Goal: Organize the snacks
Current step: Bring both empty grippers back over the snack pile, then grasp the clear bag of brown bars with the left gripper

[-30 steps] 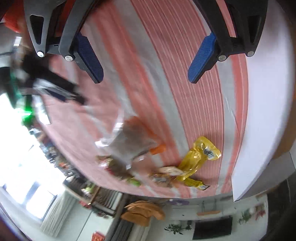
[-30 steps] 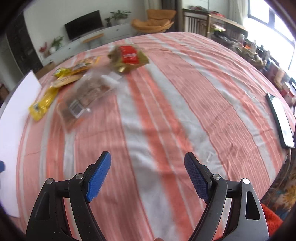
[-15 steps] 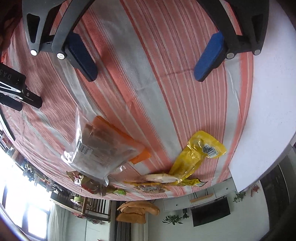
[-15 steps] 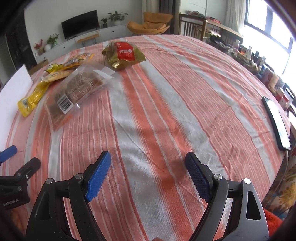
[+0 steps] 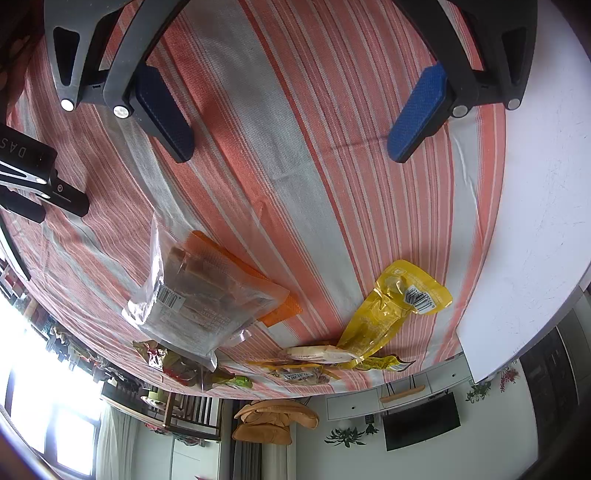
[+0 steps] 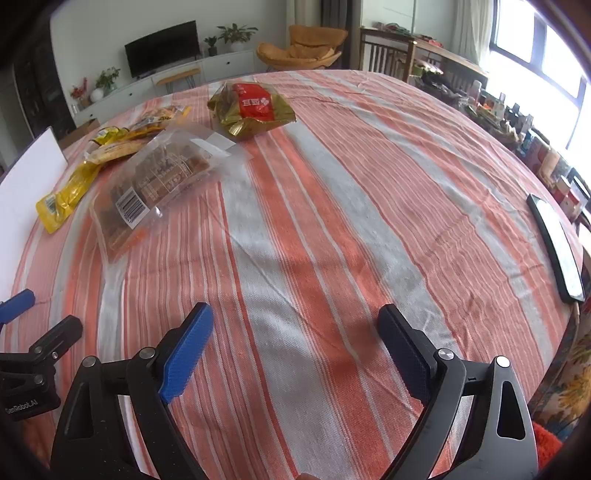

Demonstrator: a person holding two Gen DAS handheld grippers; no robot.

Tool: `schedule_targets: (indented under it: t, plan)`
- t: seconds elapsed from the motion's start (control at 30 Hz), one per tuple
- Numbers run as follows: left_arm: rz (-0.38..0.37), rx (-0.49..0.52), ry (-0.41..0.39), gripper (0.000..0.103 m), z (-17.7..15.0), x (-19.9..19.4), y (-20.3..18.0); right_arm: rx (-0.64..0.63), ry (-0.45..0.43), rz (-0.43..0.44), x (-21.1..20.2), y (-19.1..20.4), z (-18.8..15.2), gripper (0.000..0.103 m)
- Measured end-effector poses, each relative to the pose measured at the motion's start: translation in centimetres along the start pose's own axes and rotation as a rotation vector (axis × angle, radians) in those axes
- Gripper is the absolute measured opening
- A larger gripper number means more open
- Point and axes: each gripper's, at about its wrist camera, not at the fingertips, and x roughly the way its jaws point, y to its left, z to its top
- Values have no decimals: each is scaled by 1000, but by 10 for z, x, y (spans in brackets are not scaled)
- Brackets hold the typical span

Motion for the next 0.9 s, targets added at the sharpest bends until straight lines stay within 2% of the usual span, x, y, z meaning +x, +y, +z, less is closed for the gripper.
schedule_targets:
  t: [0.23,0.33,0.4,0.5,0.57,0.63,0.67,0.7,0.8,0.9]
  plan:
    - [-10,11,3,103,1,0,0,0,-1,0,0,0,0,93]
    - [-18,10,43,103,6,1,0,0,0,1,0,0,0,93]
    - [-67,-29,53,103,18,-3,1,0,0,1,0,0,0,93]
    - [-107,-62,1,103,45,-13,-3,0,-1,1,0,0,0,93]
    - [-136,-61,-7,103,67,-12,-10,0,-1,1,0,0,0,93]
    - [-209,-22,39,103,88,1,-23,0,-1,1,0,0,0,93]
    - [-241,47,73,103,99,11,-35,0,-1,1,0,0,0,93]
    - [-228,106,79,103,104,17,-44,0,-1,1,0,0,0,93]
    - [-97,304,69,103,118,36,-71,1,-1,2,0,0,0,93]
    - [-97,393,155,103,123,60,-88,1,-2,1,0,0,0,93]
